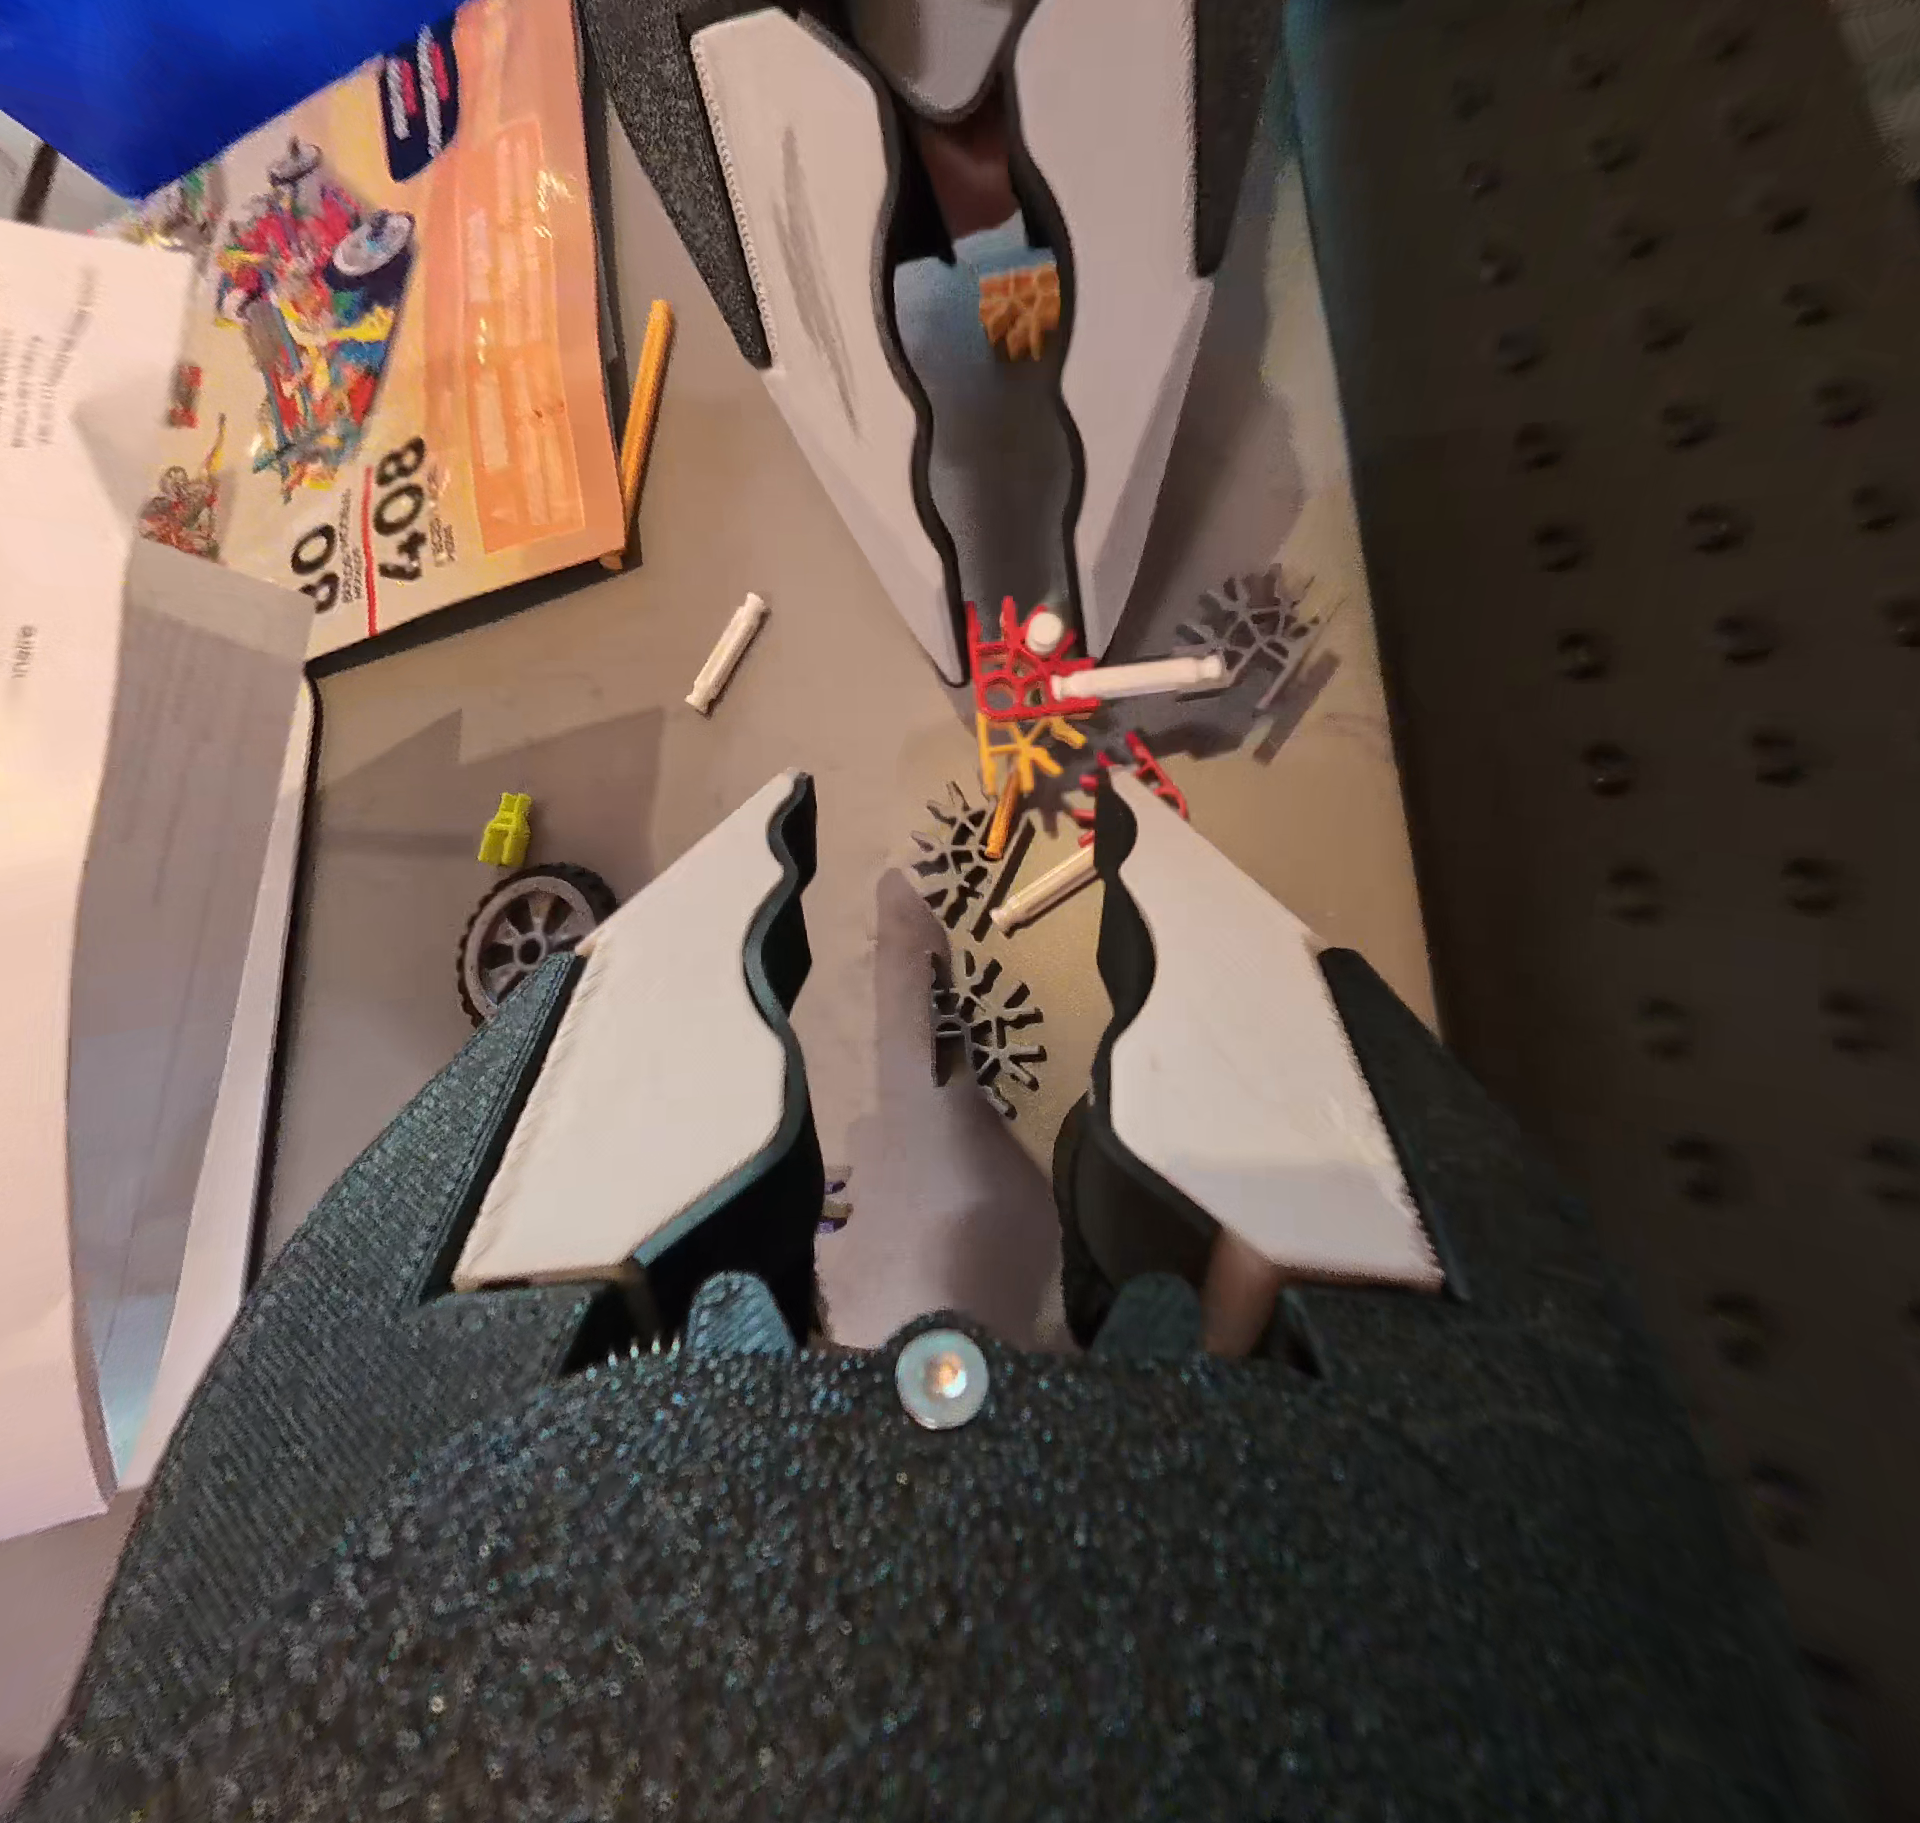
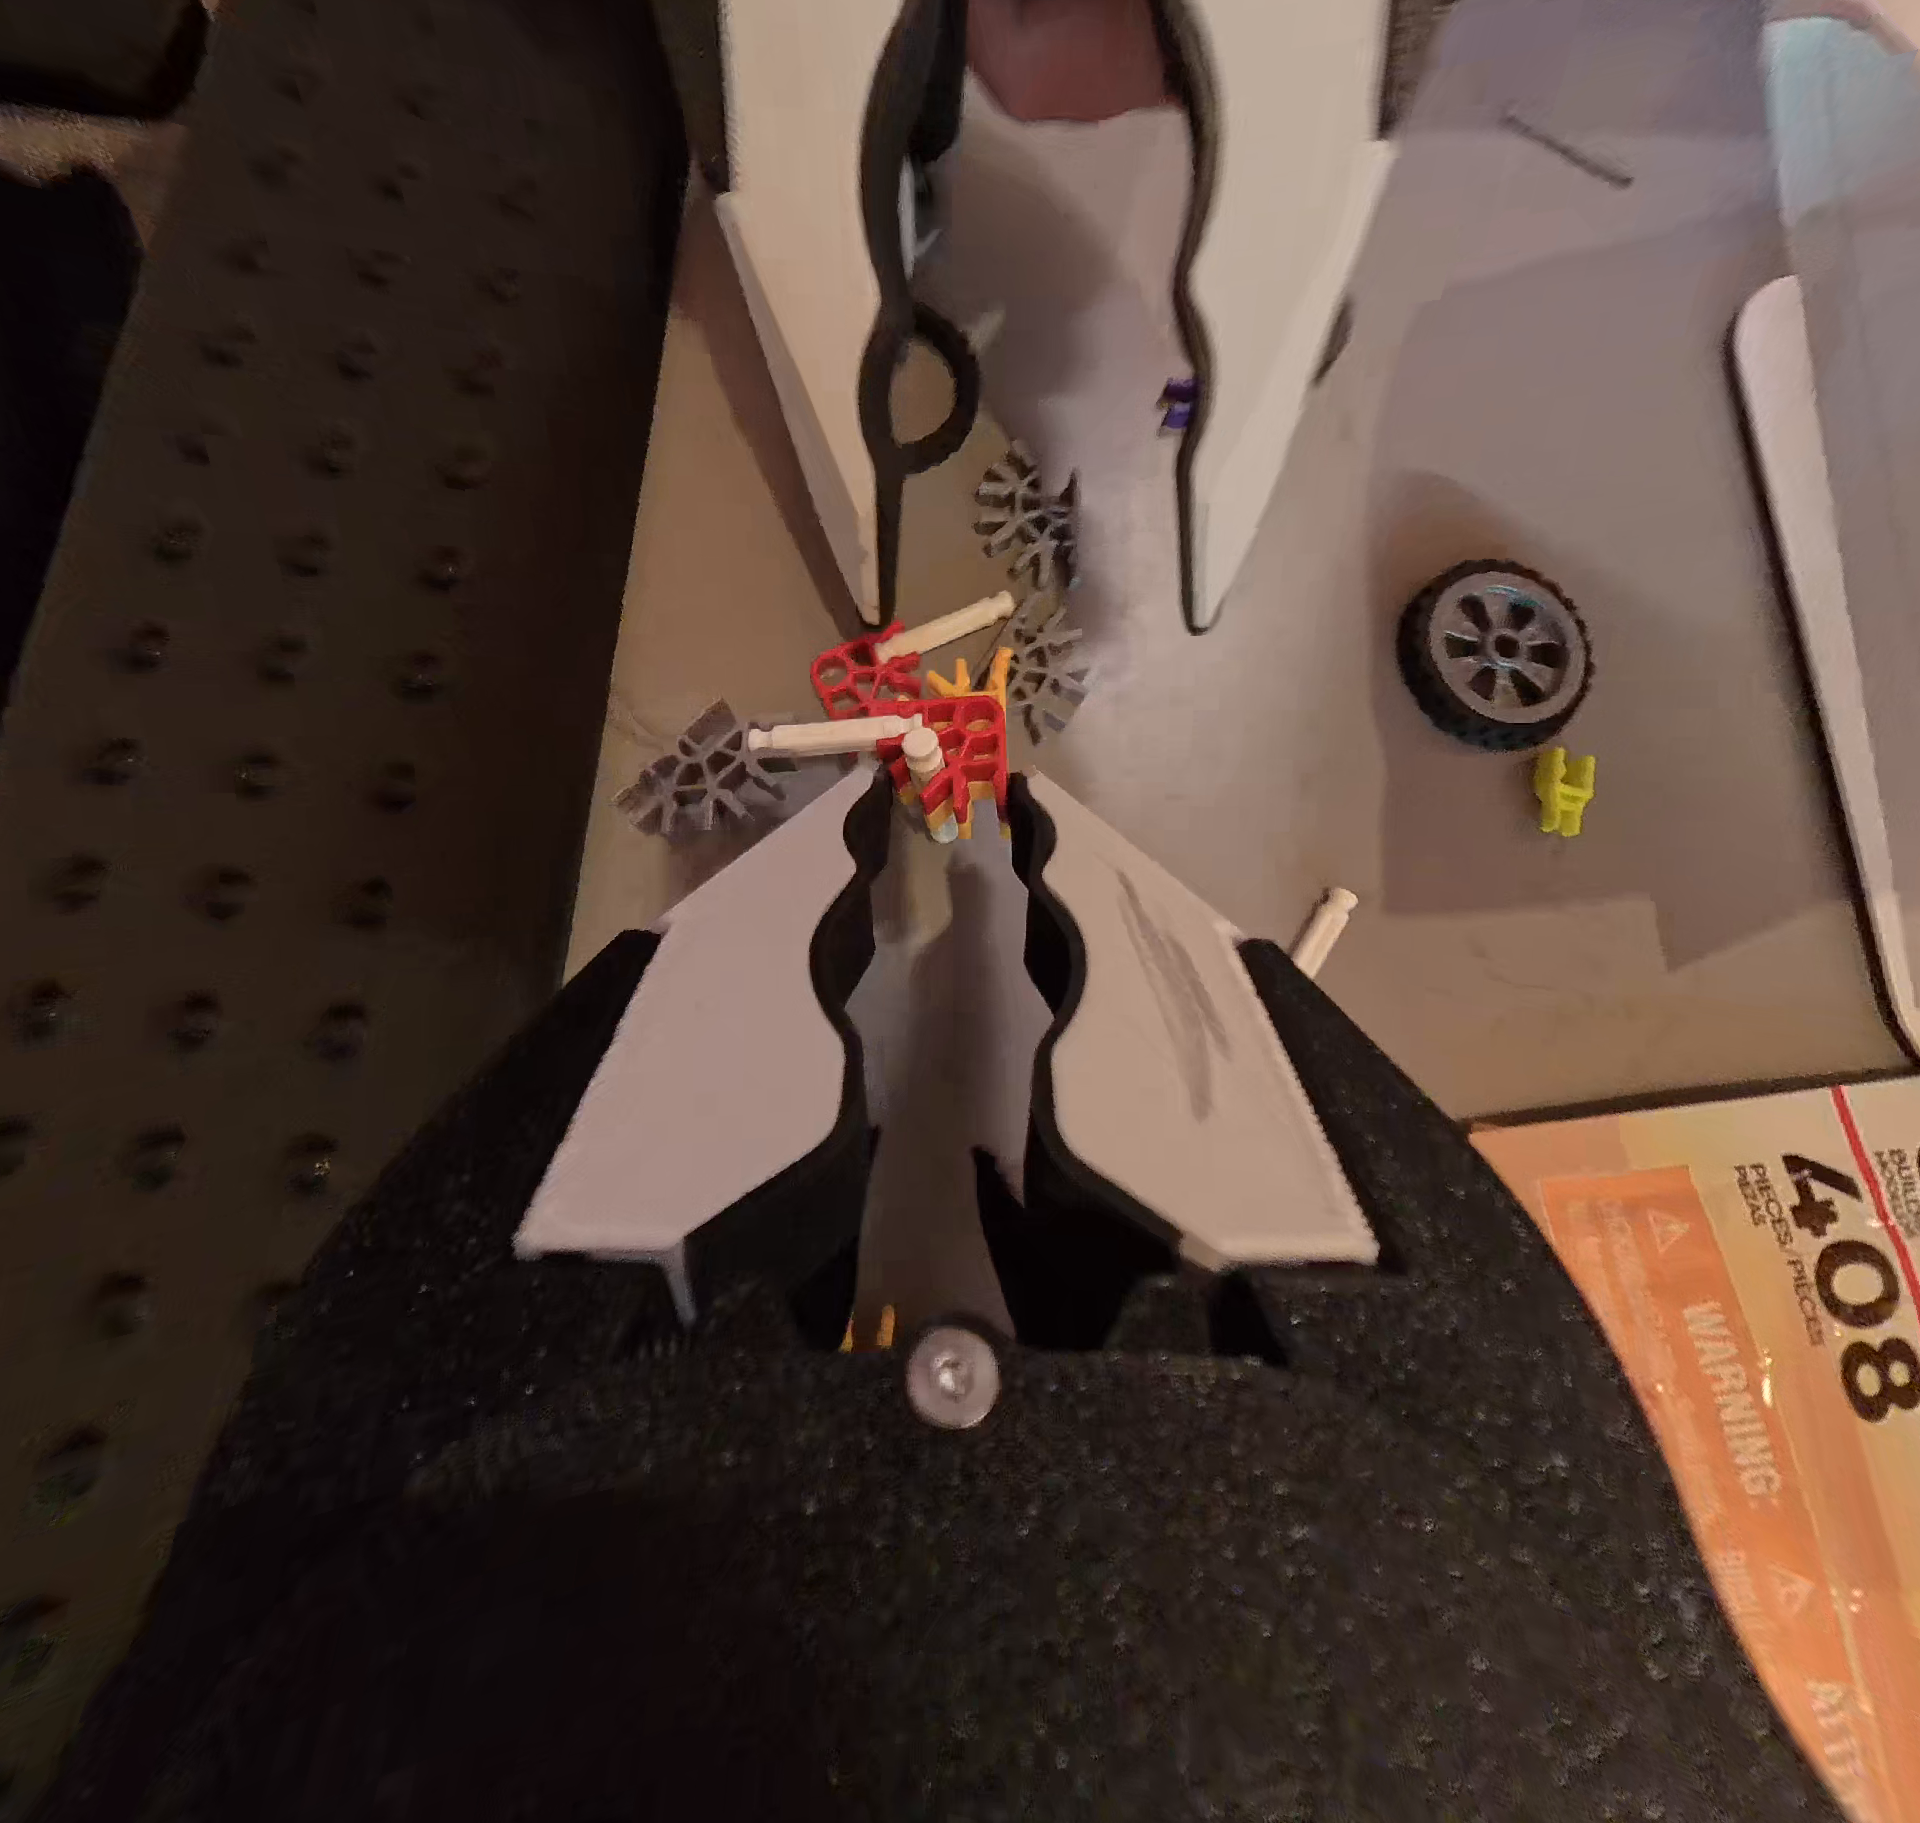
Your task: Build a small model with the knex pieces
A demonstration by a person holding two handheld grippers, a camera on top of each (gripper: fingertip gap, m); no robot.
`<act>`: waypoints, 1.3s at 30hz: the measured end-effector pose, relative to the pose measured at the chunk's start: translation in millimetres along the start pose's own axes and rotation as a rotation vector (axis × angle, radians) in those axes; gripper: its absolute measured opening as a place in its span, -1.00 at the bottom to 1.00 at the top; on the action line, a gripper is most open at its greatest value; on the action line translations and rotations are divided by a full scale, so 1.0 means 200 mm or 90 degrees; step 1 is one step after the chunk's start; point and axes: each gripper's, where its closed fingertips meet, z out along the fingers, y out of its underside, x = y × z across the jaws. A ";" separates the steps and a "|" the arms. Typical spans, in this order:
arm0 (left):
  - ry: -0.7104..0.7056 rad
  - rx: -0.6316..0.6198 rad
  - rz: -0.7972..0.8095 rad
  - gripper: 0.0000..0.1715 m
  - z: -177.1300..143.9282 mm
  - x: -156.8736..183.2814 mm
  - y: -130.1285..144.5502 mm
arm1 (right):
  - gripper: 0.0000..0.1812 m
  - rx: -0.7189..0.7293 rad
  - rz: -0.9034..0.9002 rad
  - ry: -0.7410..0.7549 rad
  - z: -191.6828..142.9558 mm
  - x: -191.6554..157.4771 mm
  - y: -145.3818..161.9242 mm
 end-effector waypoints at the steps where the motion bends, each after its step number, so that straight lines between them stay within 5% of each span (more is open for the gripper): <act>1: -0.002 0.013 -0.003 -0.39 -0.01 -0.01 -0.01 | -0.76 0.028 0.021 -0.005 -0.02 0.01 -0.02; 8: -0.178 0.157 0.054 -0.33 -0.12 -0.17 -0.22 | -0.76 0.324 0.262 -0.101 -0.28 0.14 -0.23; 11: -0.233 0.205 0.100 -0.48 -0.16 -0.18 -0.31 | -0.77 0.397 0.322 -0.173 -0.34 0.15 -0.28; 19: -0.234 0.205 0.124 -0.87 -0.15 -0.16 -0.31 | -0.76 0.407 0.353 -0.245 -0.31 0.10 -0.30; 21: -0.203 0.208 0.080 -0.93 -0.14 -0.15 -0.30 | -0.61 0.408 0.360 -0.219 -0.31 0.13 -0.30; 22: -0.200 0.214 0.049 -0.94 -0.14 -0.17 -0.29 | -0.47 0.401 0.361 -0.196 -0.30 0.15 -0.28; 30: -0.064 0.241 -0.183 -0.94 -0.13 -0.21 -0.19 | -0.48 0.338 0.273 -0.027 -0.28 0.25 -0.22; 39: -0.008 0.249 -0.231 -0.94 -0.11 -0.19 -0.18 | -0.69 0.301 0.218 0.012 -0.21 0.23 -0.23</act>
